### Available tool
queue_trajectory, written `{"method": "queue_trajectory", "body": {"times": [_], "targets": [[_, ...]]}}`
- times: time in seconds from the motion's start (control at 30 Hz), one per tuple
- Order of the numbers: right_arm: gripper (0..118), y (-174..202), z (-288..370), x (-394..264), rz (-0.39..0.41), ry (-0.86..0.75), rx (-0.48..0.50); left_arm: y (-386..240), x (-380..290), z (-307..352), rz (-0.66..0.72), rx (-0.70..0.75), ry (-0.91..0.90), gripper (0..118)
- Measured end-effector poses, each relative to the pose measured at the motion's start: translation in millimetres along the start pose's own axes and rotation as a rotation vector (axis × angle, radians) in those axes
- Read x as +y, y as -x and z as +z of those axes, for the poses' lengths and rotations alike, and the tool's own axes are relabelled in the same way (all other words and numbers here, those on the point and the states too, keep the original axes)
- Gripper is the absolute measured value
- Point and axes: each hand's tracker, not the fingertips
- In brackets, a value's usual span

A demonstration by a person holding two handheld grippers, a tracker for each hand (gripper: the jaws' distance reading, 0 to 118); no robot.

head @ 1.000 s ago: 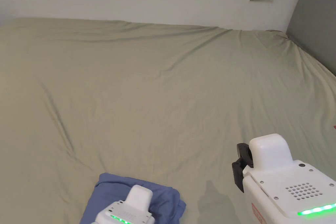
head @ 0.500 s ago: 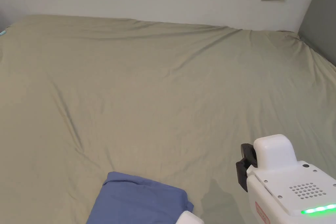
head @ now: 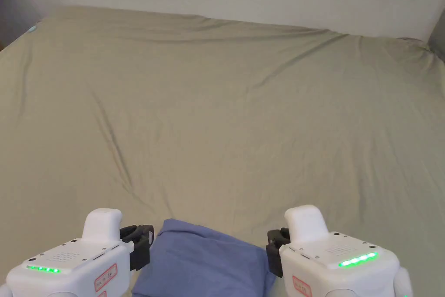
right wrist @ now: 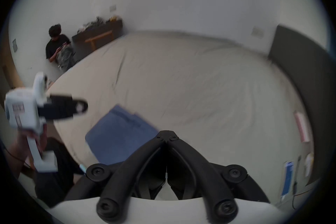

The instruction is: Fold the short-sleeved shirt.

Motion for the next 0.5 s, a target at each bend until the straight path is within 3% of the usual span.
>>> {"method": "queue_trajectory", "body": {"times": [0.17, 0.23, 0.3, 0.4, 0.43, 0.5], "targets": [[2, 20.1, -76.4, -52.6, 0.143, 0.254, 0.049, 36.5, -2.4, -13.0, 0.075, -0.051, 0.096, 0], [1, 24.7, -80.6, -62.5, 0.205, 0.205, 0.003, 46.2, -3.3, -21.0, 0.119, -0.070, 0.145, 9], [1, 16.9, -74.4, -48.7, 0.160, 0.227, 0.042, 57.6, -3.4, -29.9, 0.175, -0.132, 0.184, 31], [1, 7.0, -78.8, -44.2, 0.138, 0.259, 0.083, 75.3, -2.5, -55.8, 0.266, -0.263, 0.300, 108], [1, 6.2, -79.1, -44.3, 0.150, 0.255, 0.088, 78.3, -3.7, -65.0, 0.283, -0.307, 0.341, 118], [1, 6.9, -77.5, -46.8, 0.158, 0.249, 0.093, 84.7, -6.2, -81.9, 0.351, -0.401, 0.343, 117]]}}
